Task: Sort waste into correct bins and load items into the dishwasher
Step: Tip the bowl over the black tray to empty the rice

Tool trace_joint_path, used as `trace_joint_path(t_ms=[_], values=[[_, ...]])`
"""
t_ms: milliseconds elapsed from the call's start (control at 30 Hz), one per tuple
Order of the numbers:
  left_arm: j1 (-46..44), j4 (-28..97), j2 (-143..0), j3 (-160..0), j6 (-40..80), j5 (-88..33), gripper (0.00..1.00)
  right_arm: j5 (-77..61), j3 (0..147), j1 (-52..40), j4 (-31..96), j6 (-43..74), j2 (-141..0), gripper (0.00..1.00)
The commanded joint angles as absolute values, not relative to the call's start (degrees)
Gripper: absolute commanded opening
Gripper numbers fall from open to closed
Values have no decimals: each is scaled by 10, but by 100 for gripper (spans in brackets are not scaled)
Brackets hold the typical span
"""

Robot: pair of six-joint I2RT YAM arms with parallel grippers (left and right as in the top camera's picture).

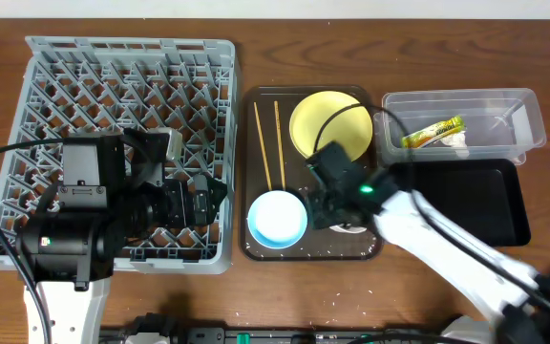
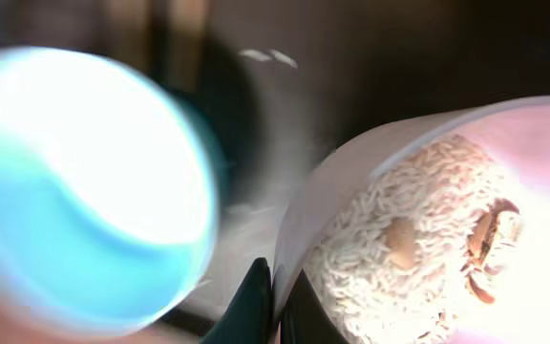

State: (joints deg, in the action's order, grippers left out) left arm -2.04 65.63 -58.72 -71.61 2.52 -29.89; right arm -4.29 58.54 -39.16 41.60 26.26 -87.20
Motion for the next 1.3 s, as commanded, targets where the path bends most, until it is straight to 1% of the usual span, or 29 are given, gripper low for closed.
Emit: trace_joint_path(t_ms=[0, 100, 200, 333, 467, 567, 667, 833, 1000, 1267], values=[[-23, 657, -587, -725, 15, -304, 98, -140, 595, -349, 432, 230, -776, 1], [-23, 657, -587, -725, 15, -304, 98, -183, 594, -292, 455, 193, -721, 1], [-23, 657, -587, -725, 15, -304, 98, -257, 591, -215, 479, 140, -688, 1], [-23, 657, -587, -725, 15, -304, 98, -407, 581, -81, 502, 79, -683, 1], [-23, 657, -587, -725, 15, -304, 98, -601, 539, 65, 472, 35, -694, 1], [-23, 657, -587, -725, 15, -304, 98, -667, 501, 150, 450, 16, -705, 1], [-23, 657, -587, -725, 15, -304, 98, -734, 458, 214, 425, -5, -718, 1], [-23, 657, -587, -725, 15, -304, 98, -773, 383, 284, 332, -5, -743, 1], [-23, 657, -587, -725, 15, -304, 98, -895, 321, 324, 199, -9, -770, 1], [-23, 657, -587, -725, 15, -304, 98, -894, 310, 333, 169, -9, -776, 1]])
